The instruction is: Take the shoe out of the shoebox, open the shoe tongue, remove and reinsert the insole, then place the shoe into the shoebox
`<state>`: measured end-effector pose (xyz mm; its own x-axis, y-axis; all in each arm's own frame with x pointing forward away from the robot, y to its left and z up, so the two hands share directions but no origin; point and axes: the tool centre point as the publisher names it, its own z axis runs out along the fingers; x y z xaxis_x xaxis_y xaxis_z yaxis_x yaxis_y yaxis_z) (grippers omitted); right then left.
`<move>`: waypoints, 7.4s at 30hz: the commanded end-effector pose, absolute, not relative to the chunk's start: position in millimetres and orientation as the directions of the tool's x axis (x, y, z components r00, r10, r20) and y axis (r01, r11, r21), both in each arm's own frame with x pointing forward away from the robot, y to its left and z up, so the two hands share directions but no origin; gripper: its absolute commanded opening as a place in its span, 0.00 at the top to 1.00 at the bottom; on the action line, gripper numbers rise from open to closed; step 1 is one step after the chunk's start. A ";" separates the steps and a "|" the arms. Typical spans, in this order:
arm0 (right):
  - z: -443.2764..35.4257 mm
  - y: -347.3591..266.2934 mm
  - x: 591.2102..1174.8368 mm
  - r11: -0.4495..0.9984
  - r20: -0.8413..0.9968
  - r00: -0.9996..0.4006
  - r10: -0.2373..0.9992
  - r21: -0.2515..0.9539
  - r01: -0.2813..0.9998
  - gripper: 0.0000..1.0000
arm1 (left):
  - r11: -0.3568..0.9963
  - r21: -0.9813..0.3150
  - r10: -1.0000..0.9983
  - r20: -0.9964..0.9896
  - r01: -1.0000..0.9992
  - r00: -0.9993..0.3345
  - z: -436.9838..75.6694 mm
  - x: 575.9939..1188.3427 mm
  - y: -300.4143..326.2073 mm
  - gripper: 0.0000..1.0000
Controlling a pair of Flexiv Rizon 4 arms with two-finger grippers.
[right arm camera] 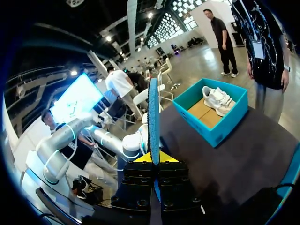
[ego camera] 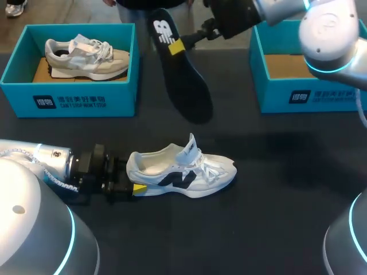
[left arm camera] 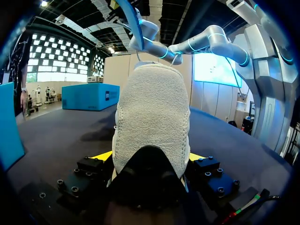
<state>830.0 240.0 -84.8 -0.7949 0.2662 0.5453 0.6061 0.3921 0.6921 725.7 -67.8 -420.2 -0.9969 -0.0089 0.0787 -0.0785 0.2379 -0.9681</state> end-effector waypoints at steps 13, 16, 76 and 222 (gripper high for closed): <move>-87.3 227.1 821.3 0.369 0.544 -0.796 0.266 0.705 0.606 1.00 | 0.238 -0.968 -0.012 0.077 -0.078 -0.997 -424.2 726.6 -68.9 1.00; -87.3 227.1 821.3 0.369 0.544 -0.796 0.266 0.705 0.606 1.00 | 0.238 -0.968 -0.012 0.077 -0.078 -0.997 -424.2 726.6 -68.9 1.00; 38.1 145.8 662.4 0.157 0.722 -0.687 0.082 0.672 0.724 1.00 | 0.238 -0.968 -0.012 0.077 -0.078 -0.997 -424.2 726.6 -68.9 1.00; 38.7 133.7 647.4 0.151 0.738 -0.667 0.100 0.651 0.743 1.00 | 0.998 -0.068 0.007 0.027 0.005 -1.000 -325.9 717.7 -63.9 0.00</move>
<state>644.7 131.3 38.4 -0.6683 0.0996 0.7372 0.7427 0.1465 0.6534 717.8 -62.3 -327.2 -0.9996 0.0069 0.0283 0.0045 0.9965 -0.0839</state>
